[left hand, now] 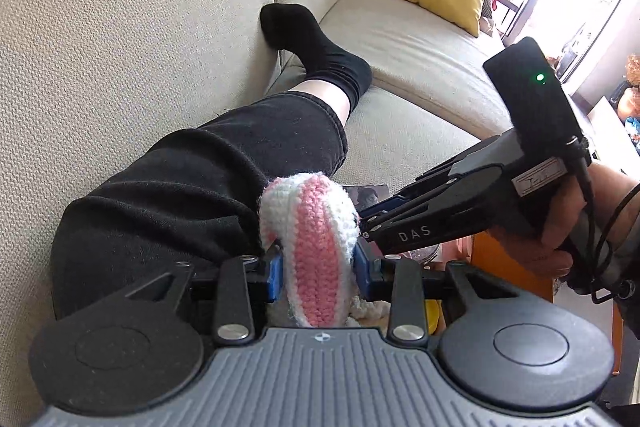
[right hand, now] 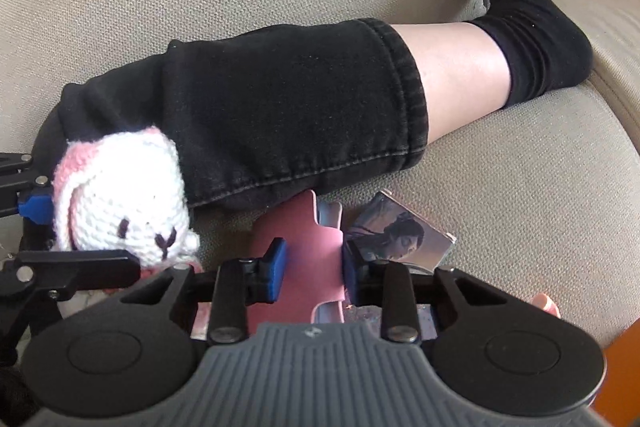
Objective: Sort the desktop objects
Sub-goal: 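Grasp the crocheted bunny with the left tool while the right tool grasps the pink phone case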
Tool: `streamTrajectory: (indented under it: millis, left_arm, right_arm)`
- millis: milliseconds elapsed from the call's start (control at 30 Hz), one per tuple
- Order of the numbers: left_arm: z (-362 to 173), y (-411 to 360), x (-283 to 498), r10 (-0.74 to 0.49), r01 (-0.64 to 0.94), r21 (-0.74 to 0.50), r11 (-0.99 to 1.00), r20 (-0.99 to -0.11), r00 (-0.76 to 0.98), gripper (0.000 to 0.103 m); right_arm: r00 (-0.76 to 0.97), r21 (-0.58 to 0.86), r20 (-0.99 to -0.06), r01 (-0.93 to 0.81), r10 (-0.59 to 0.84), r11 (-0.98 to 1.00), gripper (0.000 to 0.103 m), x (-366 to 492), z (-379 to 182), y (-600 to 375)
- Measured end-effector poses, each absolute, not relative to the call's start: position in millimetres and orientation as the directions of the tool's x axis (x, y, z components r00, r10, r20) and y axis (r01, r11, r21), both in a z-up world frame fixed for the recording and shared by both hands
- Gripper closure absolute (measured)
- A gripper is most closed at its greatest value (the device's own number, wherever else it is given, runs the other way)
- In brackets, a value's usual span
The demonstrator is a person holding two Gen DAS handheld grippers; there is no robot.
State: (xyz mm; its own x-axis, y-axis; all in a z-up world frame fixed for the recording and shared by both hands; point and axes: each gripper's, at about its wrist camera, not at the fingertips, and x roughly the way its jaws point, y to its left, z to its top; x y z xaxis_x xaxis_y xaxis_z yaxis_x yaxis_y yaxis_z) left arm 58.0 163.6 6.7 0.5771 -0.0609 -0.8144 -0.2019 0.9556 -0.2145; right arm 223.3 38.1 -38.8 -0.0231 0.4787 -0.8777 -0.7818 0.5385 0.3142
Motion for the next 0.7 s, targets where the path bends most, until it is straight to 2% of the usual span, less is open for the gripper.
streamTrajectory:
  millis: [100,300,600,667,700]
  left_arm:
    - [5,164,58,-0.064,-0.193,-0.213,0.958,-0.812,0.580,0.063]
    - [4,164,54,-0.059,-0.184,-0.205,0.961,-0.807,0.588,0.063]
    - [5,169,45,-0.071,-0.166,-0.214,0.963,-0.791,0.608,0.063]
    - [5,169,43,-0.073,-0.164,-0.217,0.962,-0.787,0.612,0.063]
    - [6,169,43,-0.077,-0.161,-0.219,0.962,-0.788,0.611,0.063]
  right_arm:
    - [-0.060,0.361,-0.861,-0.772,0.505,0.523,0.081,215,-28,32]
    - [-0.074,0.400,-0.852,-0.731,0.519,0.553,0.080,201,-38,35]
    - [-0.172,0.602,-0.780,-0.467,0.602,0.647,0.078,215,-72,16]
    - [-0.185,0.595,-0.797,-0.409,0.575,0.692,0.069,220,-85,13]
    - [-0.189,0.588,-0.802,-0.413,0.566,0.695,0.072,219,-88,14]
